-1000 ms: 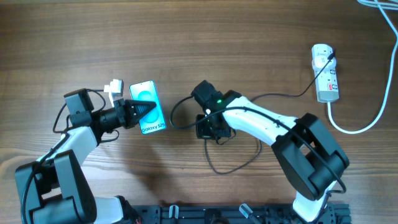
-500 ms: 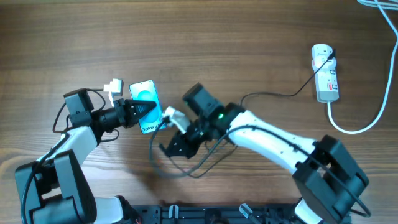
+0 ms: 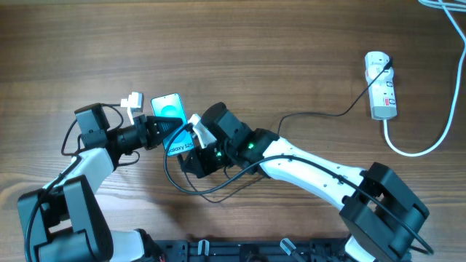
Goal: Plug charger to phone and switch on socket
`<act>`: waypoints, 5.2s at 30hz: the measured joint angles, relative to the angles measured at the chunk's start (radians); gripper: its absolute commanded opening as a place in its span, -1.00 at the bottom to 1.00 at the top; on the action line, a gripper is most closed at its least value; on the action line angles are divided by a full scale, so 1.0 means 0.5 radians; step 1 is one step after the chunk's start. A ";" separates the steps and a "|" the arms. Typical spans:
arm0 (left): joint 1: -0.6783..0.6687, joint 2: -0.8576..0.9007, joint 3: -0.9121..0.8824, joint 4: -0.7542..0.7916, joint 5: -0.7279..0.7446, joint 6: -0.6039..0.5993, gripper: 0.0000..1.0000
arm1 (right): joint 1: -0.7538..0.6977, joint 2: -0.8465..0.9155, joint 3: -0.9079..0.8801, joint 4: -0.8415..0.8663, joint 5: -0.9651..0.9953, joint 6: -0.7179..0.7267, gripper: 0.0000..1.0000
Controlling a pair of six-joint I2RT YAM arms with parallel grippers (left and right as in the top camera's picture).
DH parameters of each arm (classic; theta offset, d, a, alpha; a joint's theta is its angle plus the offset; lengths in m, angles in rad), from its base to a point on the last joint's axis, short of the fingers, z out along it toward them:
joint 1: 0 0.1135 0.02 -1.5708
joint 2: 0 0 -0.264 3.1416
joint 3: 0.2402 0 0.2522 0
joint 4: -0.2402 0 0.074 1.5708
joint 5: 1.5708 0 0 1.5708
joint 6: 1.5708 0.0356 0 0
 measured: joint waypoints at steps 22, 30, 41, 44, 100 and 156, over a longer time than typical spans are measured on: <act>0.001 0.000 0.000 -0.077 -0.202 0.000 -0.90 | 0.001 0.001 -0.004 -0.016 -0.015 0.073 -0.91; 0.002 0.000 0.000 -0.076 -0.240 0.000 -0.89 | 0.006 0.001 -0.005 -0.031 0.067 0.063 -0.91; 0.004 0.000 0.001 -0.078 -0.245 0.000 -0.91 | 0.009 0.001 -0.008 -0.015 0.174 0.056 -0.91; 0.004 0.000 0.000 -0.078 -0.245 0.000 -0.92 | 0.009 0.001 -0.007 -0.015 0.172 0.056 -0.91; 0.005 0.000 0.001 -0.121 -0.338 -0.001 -0.92 | 0.008 0.001 0.000 -0.072 0.008 -0.103 -0.91; 0.011 0.000 0.001 -0.137 -0.464 -0.177 -0.92 | 0.346 -0.150 0.111 -0.413 1.000 -0.053 -0.91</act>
